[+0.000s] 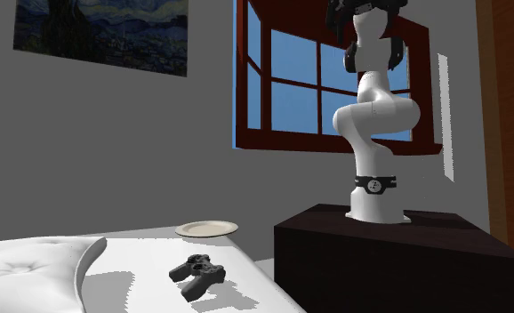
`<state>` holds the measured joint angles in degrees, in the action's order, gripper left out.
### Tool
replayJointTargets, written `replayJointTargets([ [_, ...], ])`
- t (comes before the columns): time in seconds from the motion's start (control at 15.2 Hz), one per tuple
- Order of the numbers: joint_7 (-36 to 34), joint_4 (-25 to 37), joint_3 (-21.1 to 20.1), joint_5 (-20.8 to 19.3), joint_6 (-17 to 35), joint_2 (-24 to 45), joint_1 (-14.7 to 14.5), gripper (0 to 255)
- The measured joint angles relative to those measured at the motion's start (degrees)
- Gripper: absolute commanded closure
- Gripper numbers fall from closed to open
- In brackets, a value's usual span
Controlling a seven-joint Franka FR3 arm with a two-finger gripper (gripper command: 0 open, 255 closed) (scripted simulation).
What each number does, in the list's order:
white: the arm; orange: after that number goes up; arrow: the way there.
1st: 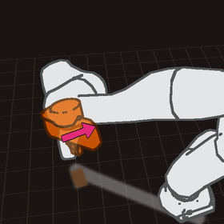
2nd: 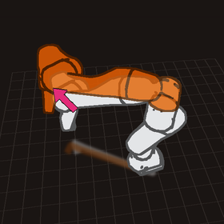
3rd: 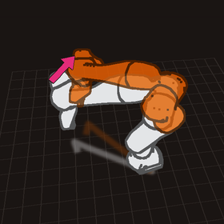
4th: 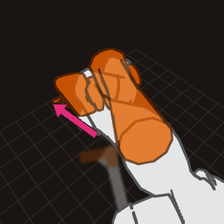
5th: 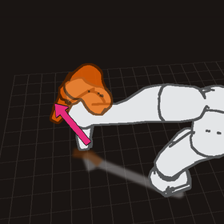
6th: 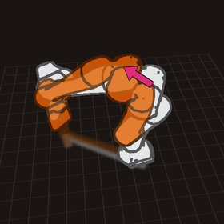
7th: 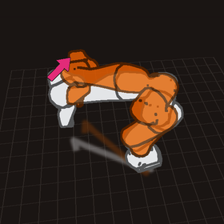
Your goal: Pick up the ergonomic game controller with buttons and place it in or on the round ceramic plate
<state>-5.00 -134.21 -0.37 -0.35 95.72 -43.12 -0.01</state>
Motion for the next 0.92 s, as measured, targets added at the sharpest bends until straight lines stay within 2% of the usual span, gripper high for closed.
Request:
replayJointTargets([
  [0.13,0.20,-0.72,0.20,-0.14,0.79,0.13,0.10,0],
  [0.33,1.55,-3.18,1.61,-1.05,4.85,2.06,0.77,0],
  [0.53,3.31,-6.28,3.48,-2.17,10.41,4.87,1.67,0],
  [0.92,6.89,-8.68,7.28,-4.02,20.68,13.18,3.35,0],
])
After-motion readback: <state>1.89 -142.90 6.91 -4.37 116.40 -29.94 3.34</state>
